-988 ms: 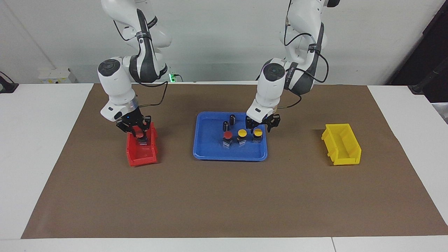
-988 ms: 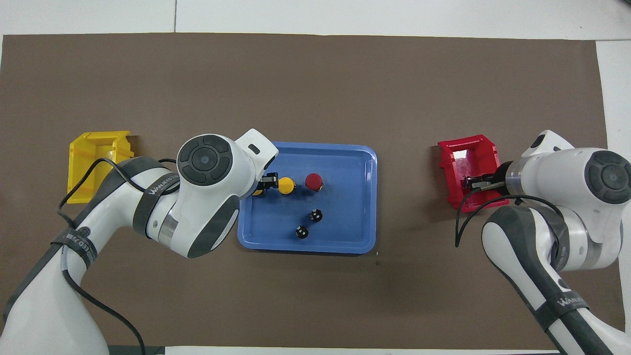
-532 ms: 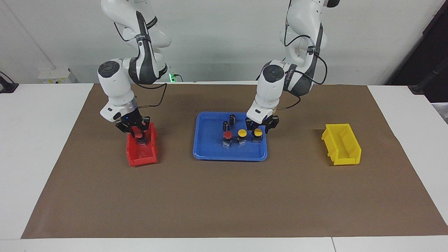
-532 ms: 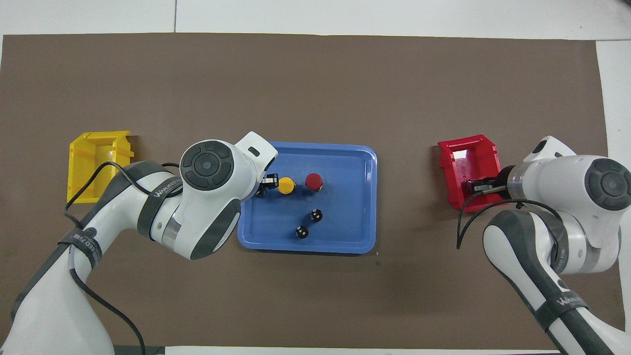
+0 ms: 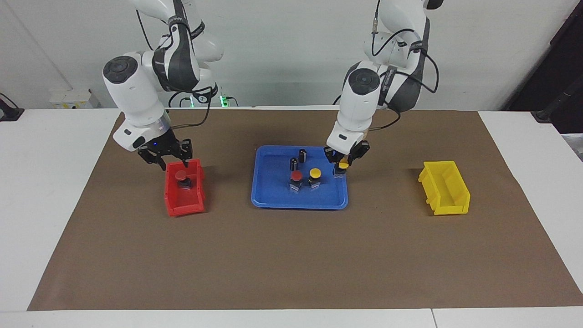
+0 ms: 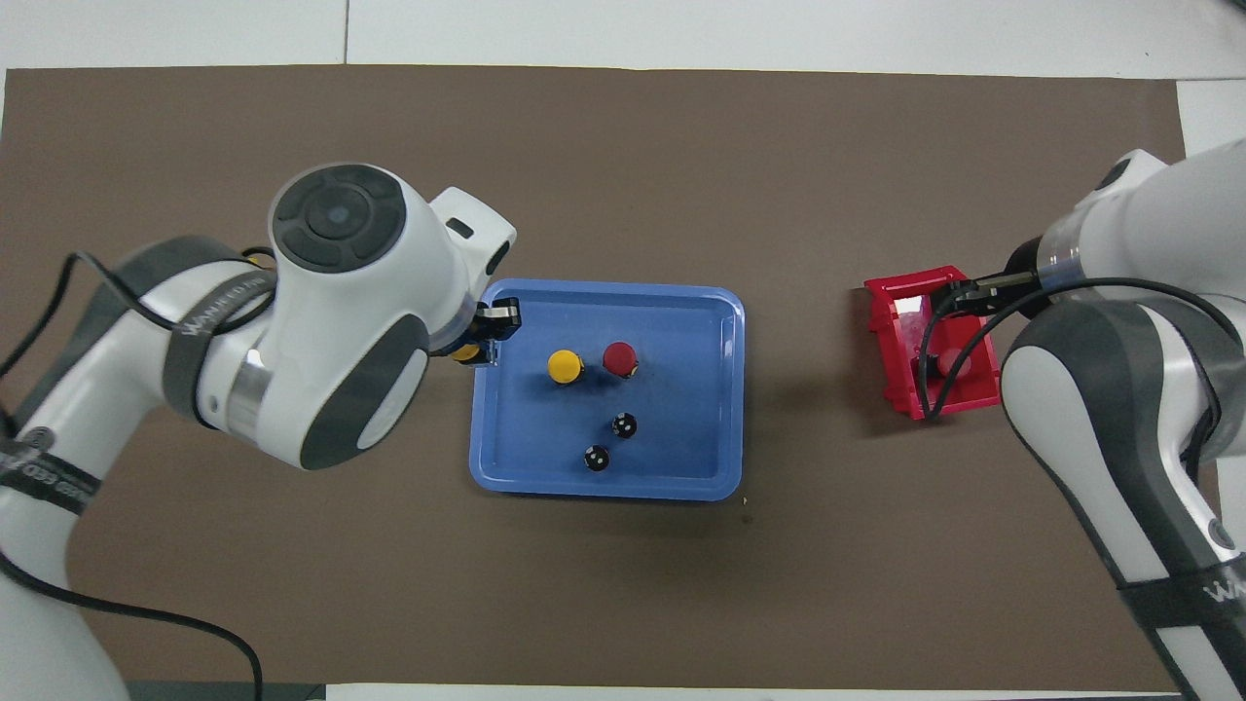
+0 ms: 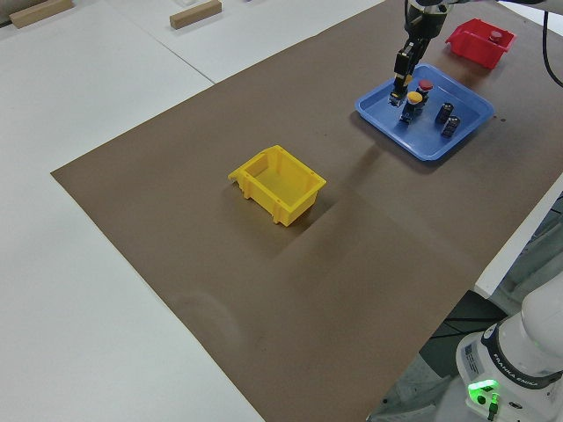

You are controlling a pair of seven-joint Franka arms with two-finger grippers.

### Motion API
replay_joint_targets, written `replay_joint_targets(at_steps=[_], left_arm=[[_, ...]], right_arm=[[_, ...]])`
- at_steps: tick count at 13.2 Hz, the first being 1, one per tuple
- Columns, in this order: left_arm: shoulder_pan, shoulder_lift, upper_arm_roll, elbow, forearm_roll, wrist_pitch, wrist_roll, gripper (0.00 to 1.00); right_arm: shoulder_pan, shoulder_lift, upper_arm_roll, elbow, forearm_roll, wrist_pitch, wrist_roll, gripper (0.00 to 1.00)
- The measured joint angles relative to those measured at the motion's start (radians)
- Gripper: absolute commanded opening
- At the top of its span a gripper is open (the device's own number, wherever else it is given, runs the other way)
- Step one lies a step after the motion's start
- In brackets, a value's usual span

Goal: Sort red and yellow buttons by color
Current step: 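Carry the yellow button with the left gripper while the right gripper reaches the red button, then release the yellow button into the yellow bin while the right gripper lifts the red button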

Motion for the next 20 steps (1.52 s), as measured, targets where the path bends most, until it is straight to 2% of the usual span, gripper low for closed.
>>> replay_joint_targets(at_steps=[1, 3, 5, 7, 9, 11, 14, 16, 18, 19, 20], left_arm=[[0.049, -0.013, 0.007, 0.024, 0.003, -0.051, 0.081, 0.01], [0.206, -0.033, 0.022, 0.028, 0.019, -0.071, 0.301, 0.01], [0.391, -0.036, 0.031, 0.025, 0.029, -0.063, 0.52, 0.01], [0.497, -0.038, 0.033, -0.005, 0.03, -0.018, 0.646, 0.01], [0.54, -0.053, 0.032, -0.088, 0.031, 0.094, 0.698, 0.01], [0.565, -0.071, 0.03, -0.173, 0.031, 0.185, 0.735, 0.01], [0.576, -0.079, 0.027, -0.272, 0.031, 0.305, 0.749, 0.01], [0.576, -0.078, 0.021, -0.342, 0.032, 0.392, 0.749, 0.01], [0.576, -0.078, 0.02, -0.395, 0.032, 0.427, 0.75, 0.02], [0.577, -0.079, 0.02, -0.415, 0.032, 0.433, 0.751, 0.11], [0.578, -0.08, 0.021, -0.427, 0.032, 0.439, 0.751, 0.31]], right_arm=[[0.053, 0.024, 0.001, 0.057, 0.0, -0.023, 0.084, 0.71], [0.17, 0.066, 0.006, 0.107, -0.002, -0.002, 0.273, 0.72], [0.328, 0.134, 0.009, 0.136, -0.042, 0.068, 0.522, 0.72], [0.443, 0.223, 0.01, 0.162, -0.096, 0.137, 0.699, 0.75], [0.508, 0.308, 0.009, 0.182, -0.124, 0.19, 0.775, 0.77], [0.534, 0.36, 0.008, 0.188, -0.141, 0.215, 0.797, 0.77], [0.537, 0.38, 0.005, 0.178, -0.157, 0.229, 0.799, 0.74], [0.537, 0.379, 0.004, 0.155, -0.157, 0.254, 0.799, 0.7], [0.542, 0.379, 0.005, 0.12, -0.157, 0.293, 0.799, 0.65], [0.548, 0.379, 0.005, 0.109, -0.157, 0.302, 0.799, 0.55], [0.551, 0.379, 0.006, 0.104, -0.157, 0.305, 0.799, 0.44]])
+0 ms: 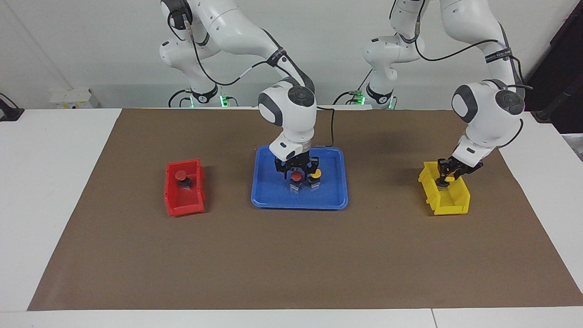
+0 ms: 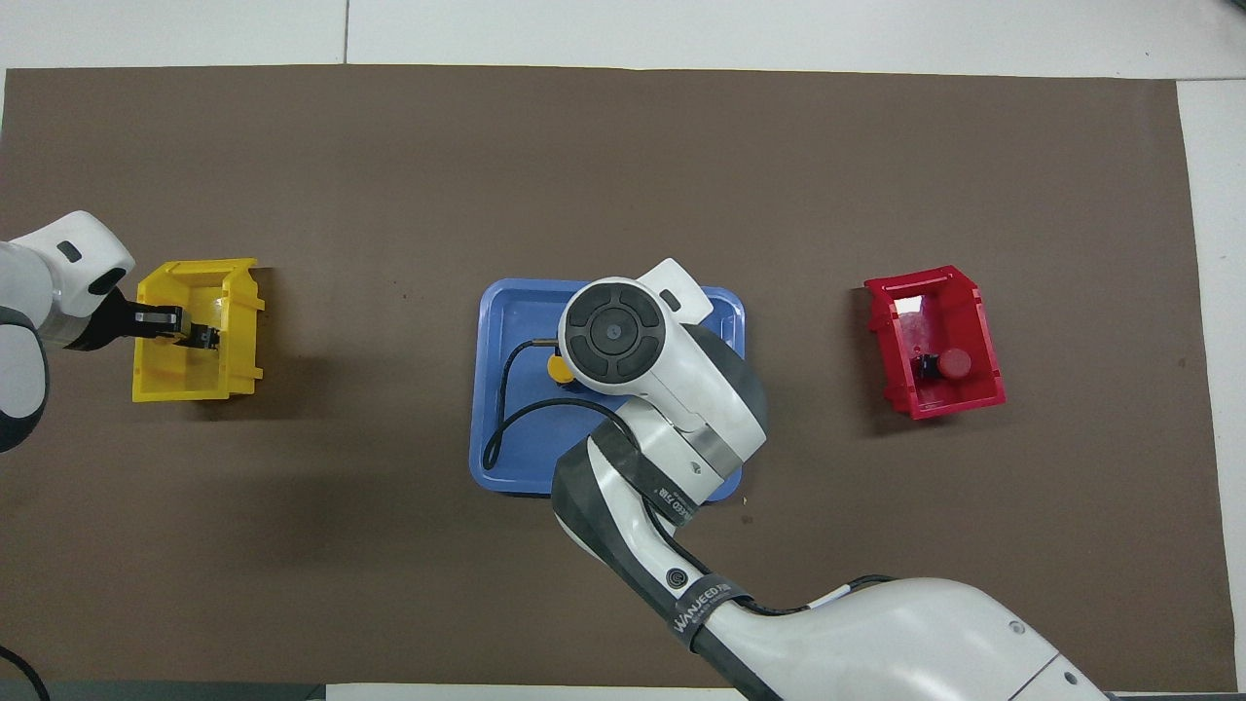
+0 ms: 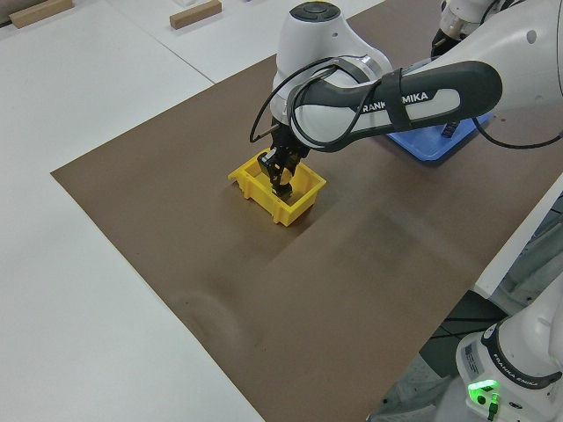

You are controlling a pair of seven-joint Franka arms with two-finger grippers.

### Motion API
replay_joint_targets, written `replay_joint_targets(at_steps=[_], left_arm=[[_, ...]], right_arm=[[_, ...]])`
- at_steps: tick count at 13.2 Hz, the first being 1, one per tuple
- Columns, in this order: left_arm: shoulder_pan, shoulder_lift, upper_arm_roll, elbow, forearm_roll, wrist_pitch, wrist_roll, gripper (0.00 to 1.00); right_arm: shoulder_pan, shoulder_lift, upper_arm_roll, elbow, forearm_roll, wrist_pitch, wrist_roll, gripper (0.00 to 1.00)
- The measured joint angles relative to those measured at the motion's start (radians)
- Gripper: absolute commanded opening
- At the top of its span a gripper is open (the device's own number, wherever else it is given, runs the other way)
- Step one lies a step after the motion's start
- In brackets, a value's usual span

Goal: Sort red and yellow buttons by color
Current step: 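Release the yellow button into the yellow bin while the right gripper lifts the red button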

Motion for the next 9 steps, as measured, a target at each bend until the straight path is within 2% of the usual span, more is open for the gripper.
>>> replay_joint_targets(at_steps=[1, 2, 3, 6, 7, 9], left_arm=[[0.0, -0.002, 0.0, -0.006, 0.0, 0.003, 0.0, 0.52], [0.001, -0.004, 0.0, -0.01, 0.0, 0.006, 0.0, 0.67], [0.001, -0.005, 0.0, -0.017, 0.0, 0.023, 0.0, 0.73], [0.002, -0.007, 0.001, -0.022, 0.0, 0.039, 0.0, 0.75], [0.002, -0.012, 0.0, 0.0, 0.0, 0.002, 0.0, 0.8], [-0.002, -0.024, -0.006, 0.115, 0.0, -0.169, 0.0, 0.94]], right_arm=[[0.001, 0.0, 0.0, -0.001, 0.0, 0.001, 0.0, 0.32], [0.001, -0.002, -0.001, -0.001, 0.0, 0.001, 0.0, 0.26], [0.0, -0.004, -0.002, 0.001, 0.0, 0.0, 0.0, 0.24], [-0.026, -0.019, -0.015, 0.049, -0.003, -0.068, -0.013, 0.24], [-0.064, -0.041, -0.017, 0.076, -0.003, -0.119, -0.07, 0.24], [-0.188, -0.123, -0.019, 0.098, 0.017, -0.235, -0.263, 0.24]])
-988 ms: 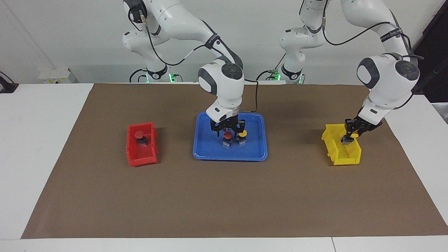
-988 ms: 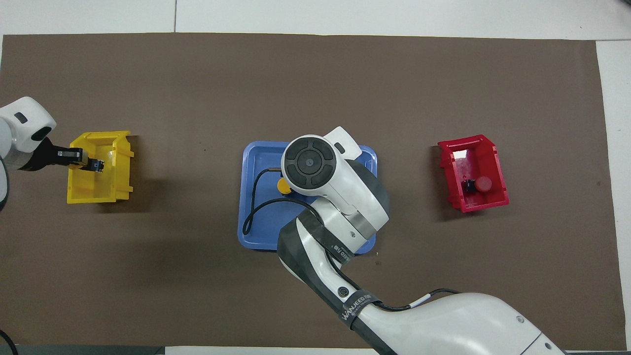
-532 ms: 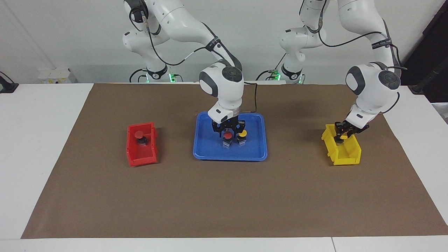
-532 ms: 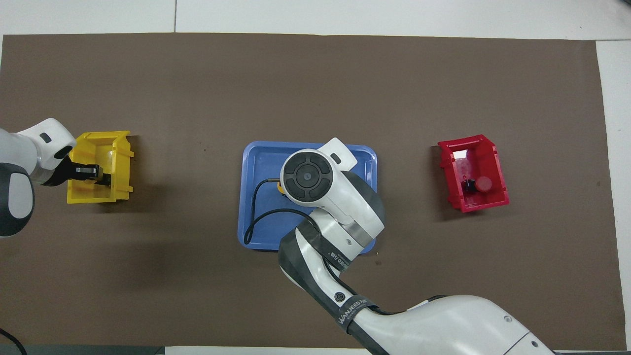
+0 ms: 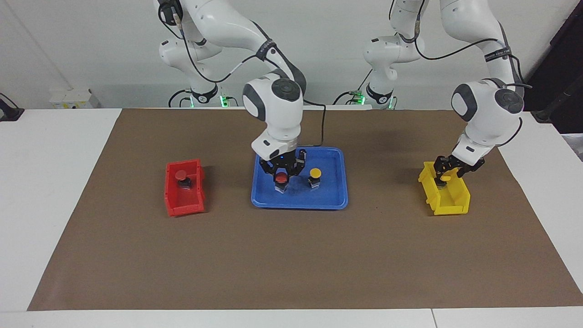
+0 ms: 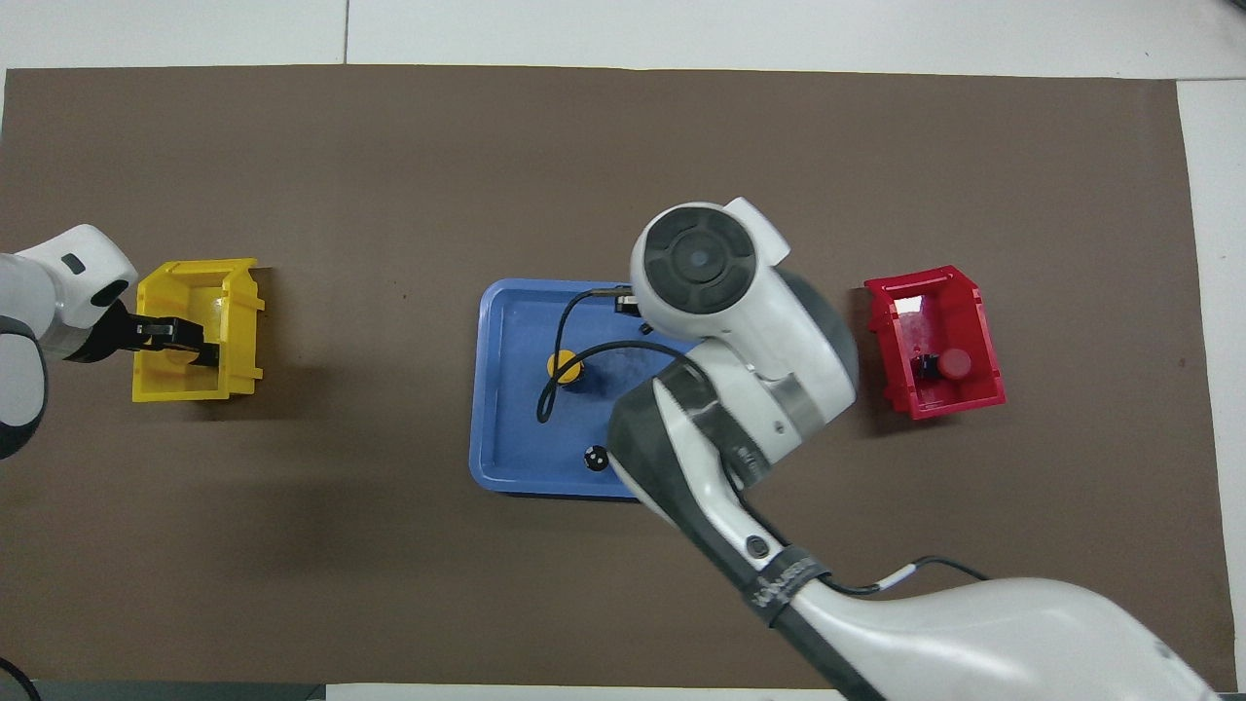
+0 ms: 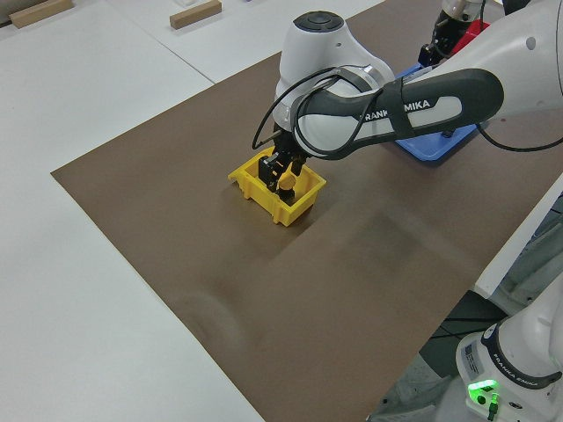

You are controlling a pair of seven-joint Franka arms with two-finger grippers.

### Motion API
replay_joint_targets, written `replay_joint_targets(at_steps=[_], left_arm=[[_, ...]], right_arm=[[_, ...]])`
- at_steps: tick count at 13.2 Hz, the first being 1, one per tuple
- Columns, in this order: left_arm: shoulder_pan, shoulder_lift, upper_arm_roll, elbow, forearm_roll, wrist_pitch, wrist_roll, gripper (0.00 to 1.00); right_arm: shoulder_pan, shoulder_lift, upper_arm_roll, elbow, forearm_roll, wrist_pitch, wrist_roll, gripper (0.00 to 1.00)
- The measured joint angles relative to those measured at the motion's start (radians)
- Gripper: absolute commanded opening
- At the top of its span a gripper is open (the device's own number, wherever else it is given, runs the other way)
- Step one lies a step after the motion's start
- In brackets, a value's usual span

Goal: Sort red and yellow buttons by color
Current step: 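Release the yellow button into the yellow bin while the right gripper lifts the red button, then drop the red button in the red bin while the left gripper grasps yellow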

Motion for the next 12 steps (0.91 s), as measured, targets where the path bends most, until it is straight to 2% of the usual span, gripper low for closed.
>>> replay_joint_targets(at_steps=[2, 3, 5, 8, 10, 12], left_arm=[[-0.059, -0.019, -0.007, 0.122, 0.0, -0.144, -0.069, 0.97], [-0.133, -0.025, -0.011, 0.144, 0.0, -0.156, -0.177, 0.97], [-0.345, -0.021, -0.022, 0.149, 0.0, -0.141, -0.442, 0.97], [-0.609, 0.042, -0.035, 0.148, 0.001, -0.052, -0.73, 0.95], [-0.69, 0.126, -0.036, 0.151, -0.001, 0.025, -0.805, 0.95], [-0.72, 0.188, -0.035, 0.155, -0.005, 0.086, -0.827, 0.95]], right_arm=[[-0.158, -0.101, -0.003, -0.005, 0.063, -0.114, -0.244, 0.25], [-0.229, -0.14, -0.003, -0.021, 0.076, -0.138, -0.347, 0.25], [-0.332, -0.177, -0.003, -0.081, 0.083, -0.125, -0.508, 0.25], [-0.404, -0.188, -0.002, -0.226, 0.111, 0.06, -0.624, 0.24], [-0.407, -0.198, 0.001, -0.326, 0.118, 0.168, -0.641, 0.24], [-0.409, -0.208, 0.002, -0.387, 0.119, 0.23, -0.671, 0.25]])
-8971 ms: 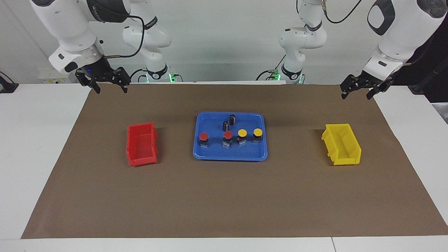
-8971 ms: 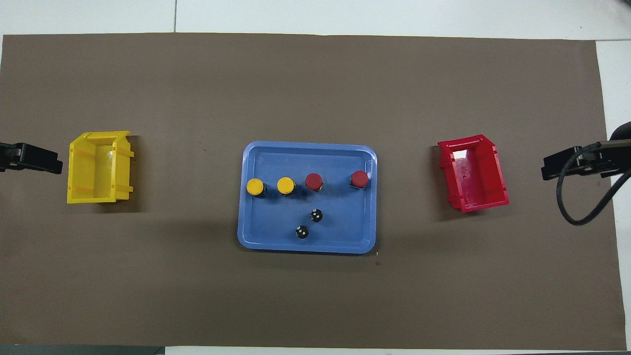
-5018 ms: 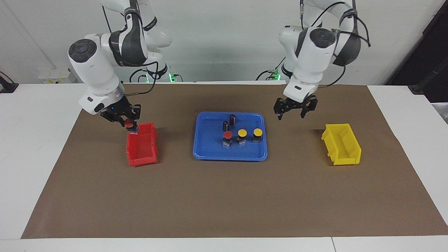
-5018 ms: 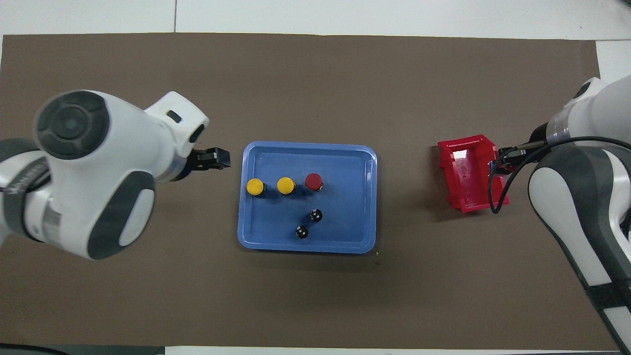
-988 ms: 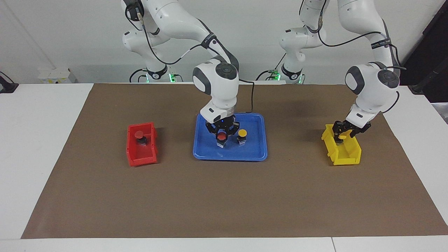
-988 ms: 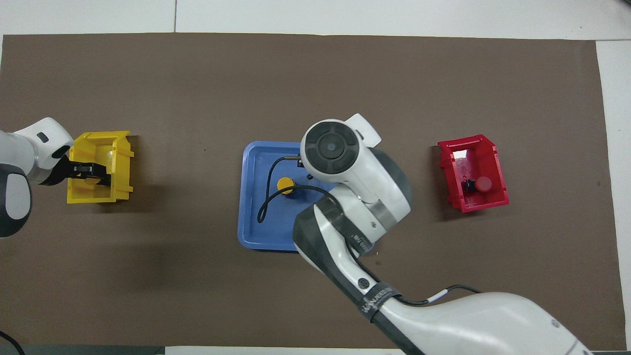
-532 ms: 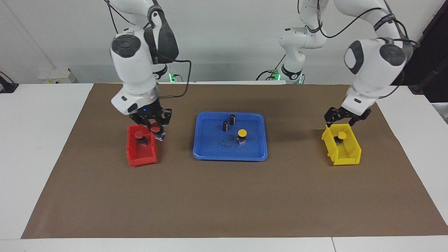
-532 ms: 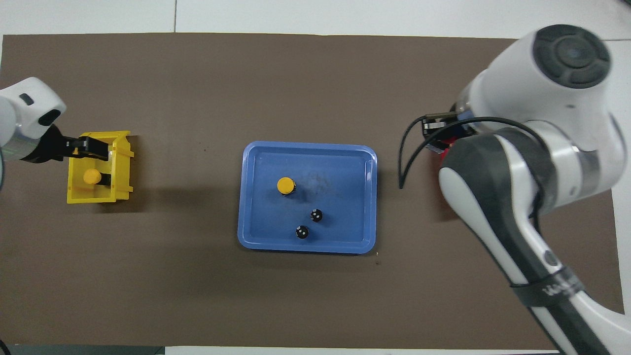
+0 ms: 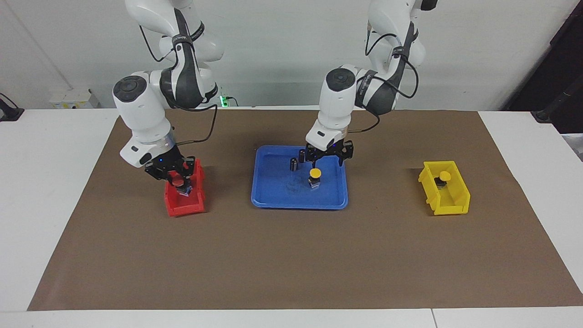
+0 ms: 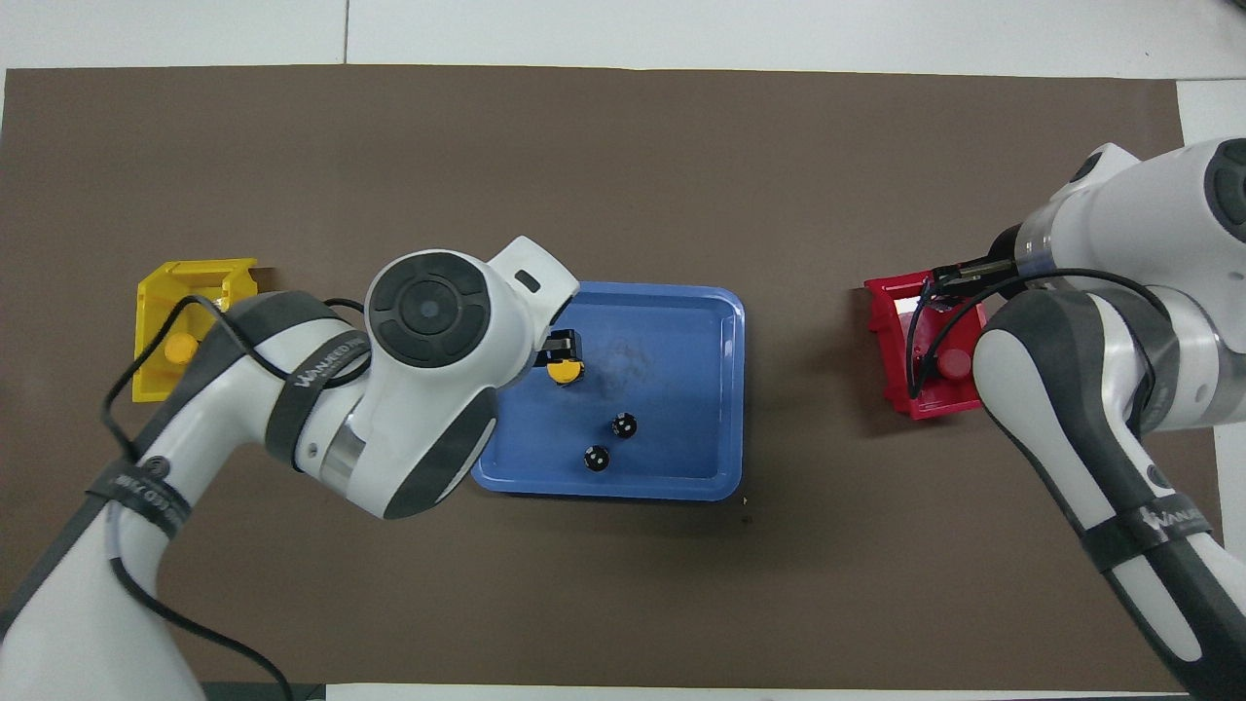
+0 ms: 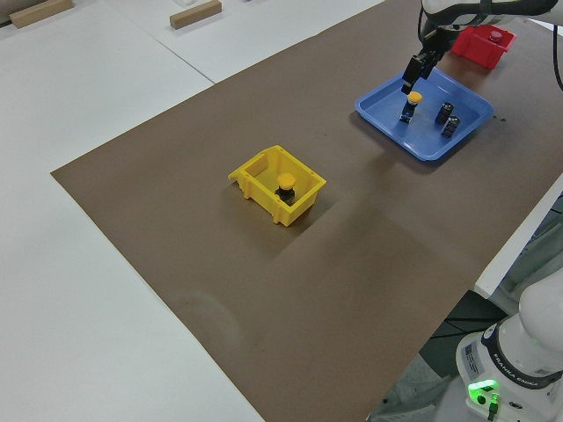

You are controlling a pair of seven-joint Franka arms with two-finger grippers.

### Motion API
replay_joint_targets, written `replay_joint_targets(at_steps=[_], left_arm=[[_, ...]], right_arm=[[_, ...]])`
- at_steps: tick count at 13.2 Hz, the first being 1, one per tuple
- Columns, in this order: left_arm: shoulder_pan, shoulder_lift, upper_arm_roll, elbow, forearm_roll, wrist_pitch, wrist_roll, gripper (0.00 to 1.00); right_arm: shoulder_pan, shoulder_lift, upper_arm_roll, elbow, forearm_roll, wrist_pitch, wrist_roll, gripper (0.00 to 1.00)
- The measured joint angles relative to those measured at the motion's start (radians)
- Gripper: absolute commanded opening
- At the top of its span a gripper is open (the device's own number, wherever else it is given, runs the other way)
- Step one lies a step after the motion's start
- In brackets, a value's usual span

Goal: Sort red and yellow buttons by color
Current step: 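Drop the red button in the red bin while the left gripper grasps yellow, then carry the yellow button into the yellow bin while the right gripper withdraws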

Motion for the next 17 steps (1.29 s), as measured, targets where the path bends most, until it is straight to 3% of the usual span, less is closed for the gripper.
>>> replay_joint_targets(at_steps=[2, 4, 5, 9, 10, 12, 14, 17], left_arm=[[-0.024, 0.054, 0.001, 0.004, -0.002, 0.05, -0.022, 0.93], [-0.028, 0.083, 0.0, 0.005, -0.002, 0.066, -0.026, 0.77], [-0.028, 0.087, 0.001, 0.005, -0.003, 0.065, -0.029, 0.01], [-0.028, 0.088, 0.004, 0.005, -0.006, 0.064, -0.08, 0.01], [-0.028, 0.088, 0.006, 0.007, -0.008, 0.064, -0.082, 0.01], [-0.026, 0.082, 0.013, 0.027, -0.009, 0.039, -0.09, 0.01], [-0.015, 0.041, 0.027, 0.1, -0.009, -0.112, -0.09, 0.01], [0.094, -0.058, 0.043, 0.239, -0.008, -0.391, 0.055, 0.01]], right_arm=[[-0.015, -0.01, -0.001, -0.057, 0.0, 0.06, -0.022, 0.25], [-0.019, -0.013, 0.0, -0.095, 0.0, 0.112, -0.027, 0.25], [-0.019, -0.014, 0.0, -0.116, 0.0, 0.135, -0.027, 0.25], [-0.019, -0.011, 0.0, -0.176, 0.0, 0.217, -0.027, 0.29], [-0.019, -0.007, 0.0, -0.18, 0.0, 0.228, -0.027, 0.41], [-0.019, 0.002, 0.001, -0.182, 0.0, 0.232, -0.027, 0.73], [-0.021, 0.002, 0.001, -0.168, 0.0, 0.196, -0.027, 0.78], [-0.022, -0.002, -0.002, -0.012, 0.0, -0.059, -0.027, 0.85]])
